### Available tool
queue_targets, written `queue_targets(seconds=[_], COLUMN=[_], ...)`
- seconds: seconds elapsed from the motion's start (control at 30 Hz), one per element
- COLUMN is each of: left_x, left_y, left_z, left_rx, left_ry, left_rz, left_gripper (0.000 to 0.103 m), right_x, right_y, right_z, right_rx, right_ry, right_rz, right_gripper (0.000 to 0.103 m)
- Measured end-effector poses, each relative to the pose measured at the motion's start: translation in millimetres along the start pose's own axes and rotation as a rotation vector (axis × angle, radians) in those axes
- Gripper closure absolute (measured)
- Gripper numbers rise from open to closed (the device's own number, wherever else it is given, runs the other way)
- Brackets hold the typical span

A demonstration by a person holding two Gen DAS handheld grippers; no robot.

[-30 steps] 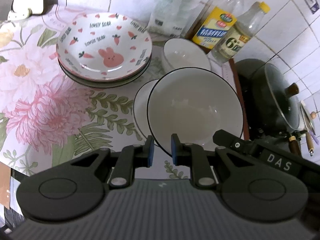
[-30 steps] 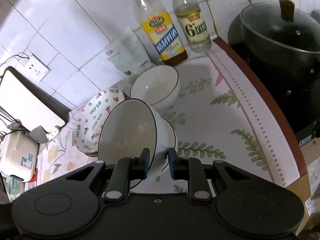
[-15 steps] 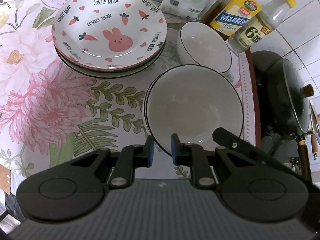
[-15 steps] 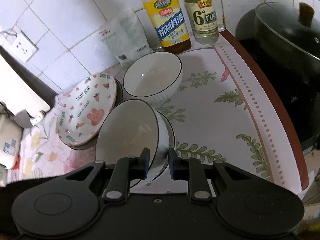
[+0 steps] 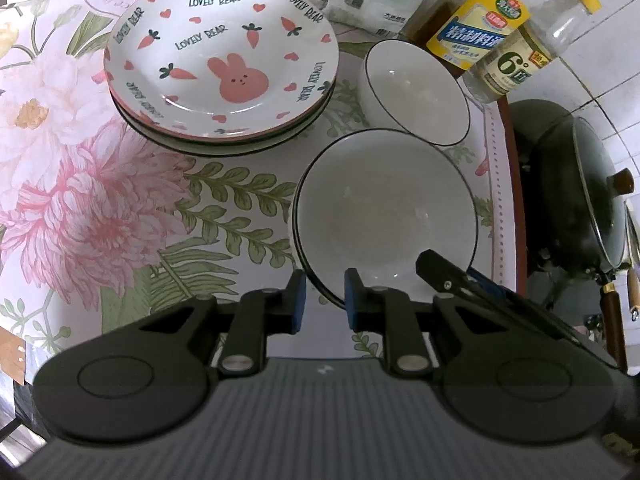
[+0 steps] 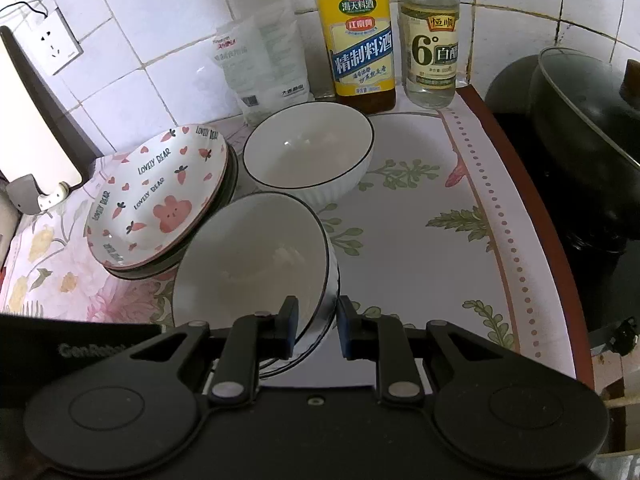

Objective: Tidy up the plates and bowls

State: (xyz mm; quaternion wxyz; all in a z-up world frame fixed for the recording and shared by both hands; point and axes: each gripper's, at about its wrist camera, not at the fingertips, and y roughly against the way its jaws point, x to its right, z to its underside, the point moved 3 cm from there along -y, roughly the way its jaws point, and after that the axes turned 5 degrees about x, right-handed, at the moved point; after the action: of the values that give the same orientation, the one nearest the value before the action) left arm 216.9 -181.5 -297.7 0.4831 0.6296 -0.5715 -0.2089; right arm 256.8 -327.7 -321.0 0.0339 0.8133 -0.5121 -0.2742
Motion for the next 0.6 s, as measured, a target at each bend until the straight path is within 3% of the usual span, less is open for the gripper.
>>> queue_targets(seconds=[0.3,0.5,0.6], left_x=[1.0,11.9,21.9], left_y=[13.8,47.6,68.6], left_z=[5.1,3.7,0.7], left_rx=[0.035,0.095,0.136], left_ry=[-0.036,-0.127,-0.197], left_rz=[-0.018,0.006,0.019], left_gripper=[0.084,0.083,0.082], right_x=[7.5,15.5,17.6], right_y=[-1.9,33.8,55.8], right_z=[5.9,-5.9,-12.3], right_rx=[0.011,0.051,0.085], right_ry=[0.0,-0.03,0.007], right_rz=[-0.059,-0.156,-0.194], right_gripper=[0.077,0.077,0.071])
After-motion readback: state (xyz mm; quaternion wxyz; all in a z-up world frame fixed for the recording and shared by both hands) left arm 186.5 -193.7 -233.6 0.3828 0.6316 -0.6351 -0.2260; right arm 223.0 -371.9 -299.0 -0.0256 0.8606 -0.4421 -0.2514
